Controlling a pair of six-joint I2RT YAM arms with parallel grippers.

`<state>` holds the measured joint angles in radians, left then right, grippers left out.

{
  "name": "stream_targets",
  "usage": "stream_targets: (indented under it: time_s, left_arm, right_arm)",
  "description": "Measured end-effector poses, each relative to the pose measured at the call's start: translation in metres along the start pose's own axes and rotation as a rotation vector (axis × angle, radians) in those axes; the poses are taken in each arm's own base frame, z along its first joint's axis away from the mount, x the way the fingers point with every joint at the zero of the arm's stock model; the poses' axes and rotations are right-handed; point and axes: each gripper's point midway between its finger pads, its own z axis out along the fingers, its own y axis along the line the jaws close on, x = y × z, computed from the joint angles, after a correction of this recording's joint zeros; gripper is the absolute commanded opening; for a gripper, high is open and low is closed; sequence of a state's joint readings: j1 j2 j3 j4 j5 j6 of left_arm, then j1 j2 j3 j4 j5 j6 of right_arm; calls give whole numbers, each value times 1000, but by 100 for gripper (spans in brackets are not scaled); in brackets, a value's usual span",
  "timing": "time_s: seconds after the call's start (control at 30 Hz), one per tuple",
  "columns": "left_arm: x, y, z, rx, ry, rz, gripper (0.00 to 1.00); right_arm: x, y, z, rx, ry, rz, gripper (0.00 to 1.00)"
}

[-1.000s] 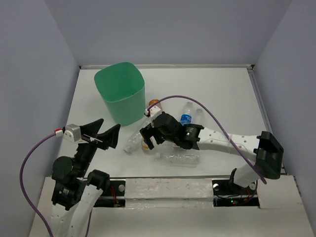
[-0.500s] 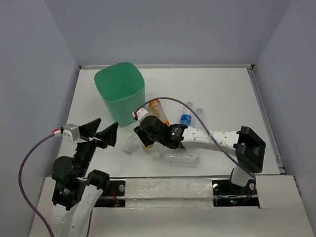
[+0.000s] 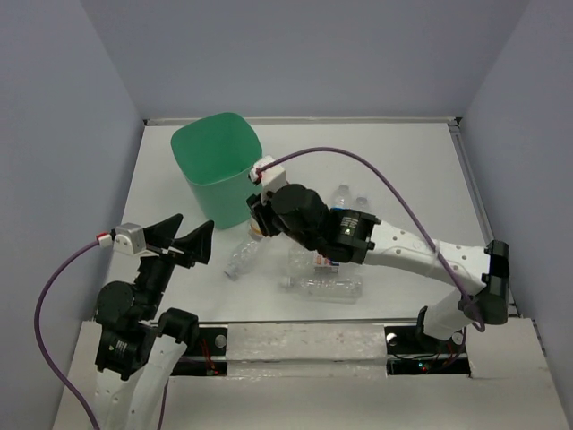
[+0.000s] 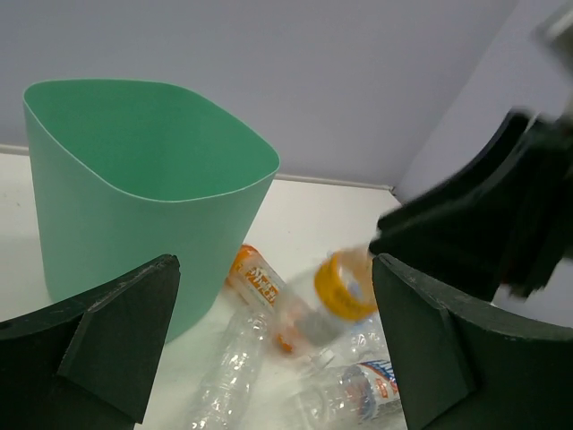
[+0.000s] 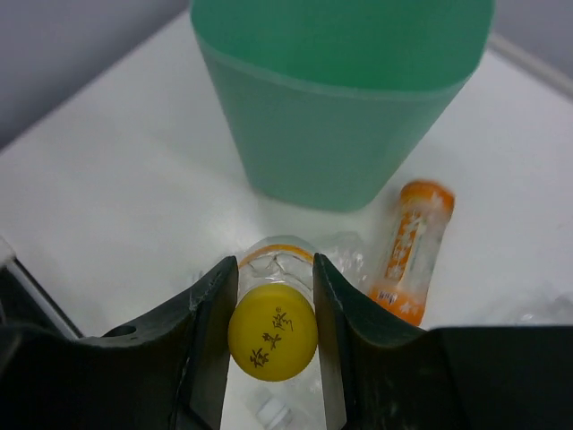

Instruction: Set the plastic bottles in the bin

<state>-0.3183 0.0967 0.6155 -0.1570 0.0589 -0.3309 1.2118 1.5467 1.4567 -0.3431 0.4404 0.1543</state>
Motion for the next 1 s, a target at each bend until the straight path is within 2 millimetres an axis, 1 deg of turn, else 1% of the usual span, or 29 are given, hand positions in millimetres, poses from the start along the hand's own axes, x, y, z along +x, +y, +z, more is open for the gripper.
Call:
stream_targets:
  time_s: [0.07, 0.1, 0.13, 0.17, 0.2, 0.23, 0.27, 0.3, 0.33, 0.37, 0.4, 0.47, 0.5, 0.53, 0.6, 0.63, 0.73, 0.83, 0.87, 0.93, 0.97, 1.0]
  left_arm:
    - [1, 1, 1, -3, 6, 0, 99]
    - [2, 1, 2, -5, 9, 0, 99]
    - [3, 2, 2, -7, 11, 0, 99]
    - [3, 2, 2, -9, 15, -1, 99]
    - [4, 2, 3, -10, 17, -1, 99]
    - [5, 3, 3, -12, 21, -1, 99]
    - [5, 3, 4, -13, 23, -1, 99]
    - [6, 3, 5, -15, 29, -3, 99]
    - [8, 4, 6, -18, 34, -4, 99]
    - [9, 5, 7, -21, 40, -5, 99]
    - [11, 5, 8, -22, 50, -7, 99]
    - [15, 5, 10, -20, 67, -9, 99]
    - [19, 5, 13, -18, 84, -9, 99]
    - [21, 5, 14, -17, 94, -10, 99]
    - [30, 6, 19, -16, 133, -12, 99]
    - [35, 6, 23, -15, 157, -13, 99]
    - [50, 7, 29, -9, 223, -19, 99]
    - [64, 5, 35, 9, 284, -27, 99]
    - [70, 4, 37, 17, 309, -32, 99]
    - [79, 3, 40, 31, 349, -39, 99]
    - [86, 3, 42, 35, 378, -44, 99]
    - [90, 3, 44, 39, 397, -48, 99]
  right_arm:
    - [-64, -12, -16, 41, -138, 0, 0]
    - [-87, -17, -23, 50, -191, 6, 0]
    - [-117, -24, -33, 66, -259, 5, 0]
    - [-134, -30, -39, 81, -299, 1, 0]
    - [-157, -37, -45, 94, -353, 10, 0]
    - [-182, -49, -52, 125, -413, 12, 0]
    - [-199, -58, -56, 144, -455, 16, 0]
    - [-212, -64, -57, 160, -481, 16, 0]
    - [-230, -72, -58, 180, -524, 21, 0]
    - [-240, -77, -56, 192, -549, 23, 0]
    - [-254, -86, -50, 213, -578, 21, 0]
    - [-267, -93, -33, 222, -605, 17, 0]
    - [-269, -94, -22, 218, -608, 13, 0]
    - [-266, -94, -10, 217, -599, 5, 0]
    - [-256, -92, 18, 202, -567, -14, 0]
    - [-247, -88, 35, 186, -543, -25, 0]
    - [-220, -78, 74, 154, -474, -48, 0]
    - [-194, -68, 102, 120, -408, -61, 0]
    - [-189, -67, 108, 113, -396, -59, 14]
    - [-181, -65, 115, 96, -377, -50, 53]
    - [-179, -64, 117, 89, -371, -45, 69]
    - [-178, -63, 118, 85, -369, -38, 88]
